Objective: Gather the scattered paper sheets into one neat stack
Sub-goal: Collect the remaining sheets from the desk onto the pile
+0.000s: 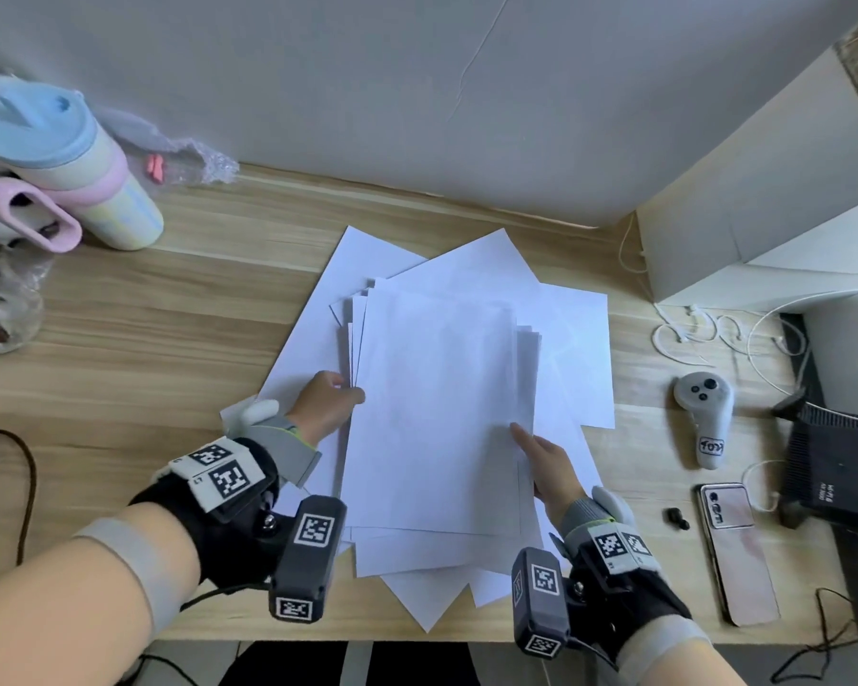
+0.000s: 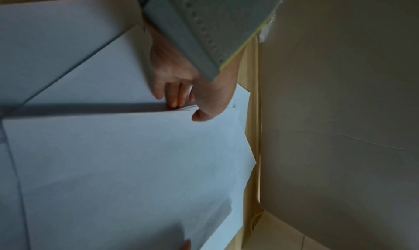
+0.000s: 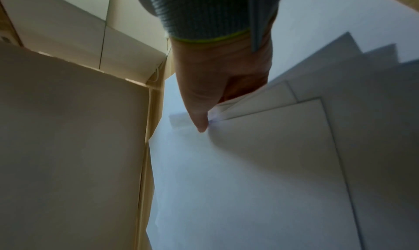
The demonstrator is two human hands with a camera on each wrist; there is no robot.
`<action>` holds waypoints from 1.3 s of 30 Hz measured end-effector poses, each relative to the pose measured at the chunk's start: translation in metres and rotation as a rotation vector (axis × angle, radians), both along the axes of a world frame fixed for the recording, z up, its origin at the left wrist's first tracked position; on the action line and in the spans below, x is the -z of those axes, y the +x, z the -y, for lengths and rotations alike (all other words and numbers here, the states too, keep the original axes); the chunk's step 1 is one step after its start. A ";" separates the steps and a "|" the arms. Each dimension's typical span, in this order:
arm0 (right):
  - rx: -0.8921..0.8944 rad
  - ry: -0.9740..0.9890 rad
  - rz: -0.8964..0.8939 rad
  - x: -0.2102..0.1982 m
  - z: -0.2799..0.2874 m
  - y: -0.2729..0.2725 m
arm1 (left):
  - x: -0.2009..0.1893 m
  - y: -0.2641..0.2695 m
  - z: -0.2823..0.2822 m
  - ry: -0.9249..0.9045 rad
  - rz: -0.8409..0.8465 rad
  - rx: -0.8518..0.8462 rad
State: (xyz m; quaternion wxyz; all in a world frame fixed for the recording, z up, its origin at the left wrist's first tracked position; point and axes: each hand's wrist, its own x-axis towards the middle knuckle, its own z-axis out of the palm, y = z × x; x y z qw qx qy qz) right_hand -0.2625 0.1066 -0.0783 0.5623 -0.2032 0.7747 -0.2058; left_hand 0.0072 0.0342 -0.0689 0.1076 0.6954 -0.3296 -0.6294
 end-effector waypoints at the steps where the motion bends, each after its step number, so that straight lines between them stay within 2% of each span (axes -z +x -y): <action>1: -0.015 -0.011 0.013 -0.001 0.000 0.004 | 0.004 -0.001 -0.001 0.026 -0.027 -0.005; 5: -0.001 -0.107 0.041 -0.006 -0.002 0.017 | 0.003 -0.007 -0.007 0.079 -0.082 0.007; 8: 0.015 -0.201 0.059 -0.017 -0.003 0.018 | -0.010 -0.003 -0.012 0.101 -0.154 0.136; 9: 0.031 -0.235 0.074 -0.023 -0.003 0.017 | -0.013 -0.001 -0.012 0.083 -0.192 0.134; 11: 0.043 -0.297 0.107 -0.034 0.001 0.013 | -0.025 0.001 -0.011 0.010 -0.258 0.078; 17: 0.055 -0.518 0.193 -0.071 0.033 0.016 | -0.075 -0.001 0.023 -0.380 -0.259 -0.005; 21: 0.074 -0.648 0.304 -0.090 0.046 0.021 | -0.097 -0.001 0.035 -0.525 -0.297 -0.100; 28: 0.018 -0.668 0.231 -0.090 0.039 0.030 | -0.076 0.004 0.020 -0.528 -0.264 -0.043; 39: 0.042 -0.680 0.256 -0.084 0.037 0.034 | -0.066 0.003 0.014 -0.558 -0.269 -0.021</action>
